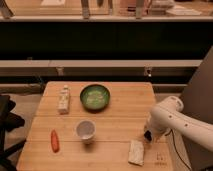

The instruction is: Place the eraser on the white sponge

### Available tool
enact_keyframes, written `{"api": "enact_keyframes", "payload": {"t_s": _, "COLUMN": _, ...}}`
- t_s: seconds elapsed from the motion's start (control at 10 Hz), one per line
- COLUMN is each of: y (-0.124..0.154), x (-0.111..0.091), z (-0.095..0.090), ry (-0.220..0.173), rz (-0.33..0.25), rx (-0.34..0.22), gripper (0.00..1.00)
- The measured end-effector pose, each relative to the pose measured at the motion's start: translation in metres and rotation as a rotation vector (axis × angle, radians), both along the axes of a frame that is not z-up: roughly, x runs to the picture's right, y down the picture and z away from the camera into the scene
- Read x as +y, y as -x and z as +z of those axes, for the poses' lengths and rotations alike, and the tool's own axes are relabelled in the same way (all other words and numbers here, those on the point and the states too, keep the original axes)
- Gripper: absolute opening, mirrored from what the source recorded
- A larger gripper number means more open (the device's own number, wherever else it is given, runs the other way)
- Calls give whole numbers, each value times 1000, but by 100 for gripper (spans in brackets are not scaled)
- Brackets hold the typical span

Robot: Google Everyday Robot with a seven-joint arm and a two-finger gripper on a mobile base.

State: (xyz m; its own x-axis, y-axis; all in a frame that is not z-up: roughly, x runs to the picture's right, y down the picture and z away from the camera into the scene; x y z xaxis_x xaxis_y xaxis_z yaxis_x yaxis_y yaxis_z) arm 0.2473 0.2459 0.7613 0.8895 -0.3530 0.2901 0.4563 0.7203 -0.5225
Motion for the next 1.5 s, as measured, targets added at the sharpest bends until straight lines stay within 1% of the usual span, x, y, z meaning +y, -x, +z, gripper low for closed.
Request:
{"api": "enact_keyframes", "payload": {"t_s": 1.3, "y": 7, "x": 5, "z": -5, "ry": -10, "rz": -65, "rx": -49, "gripper": 1}}
{"api": "enact_keyframes", "payload": {"t_s": 1.4, "y": 6, "x": 5, "z": -6, "ry": -11, "rz": -68, "rx": -50, "gripper": 3}}
{"api": "enact_keyframes", "payload": {"t_s": 1.5, "y": 7, "x": 4, "z": -7, "ry": -12, "rz": -73, "rx": -52, "gripper": 9}}
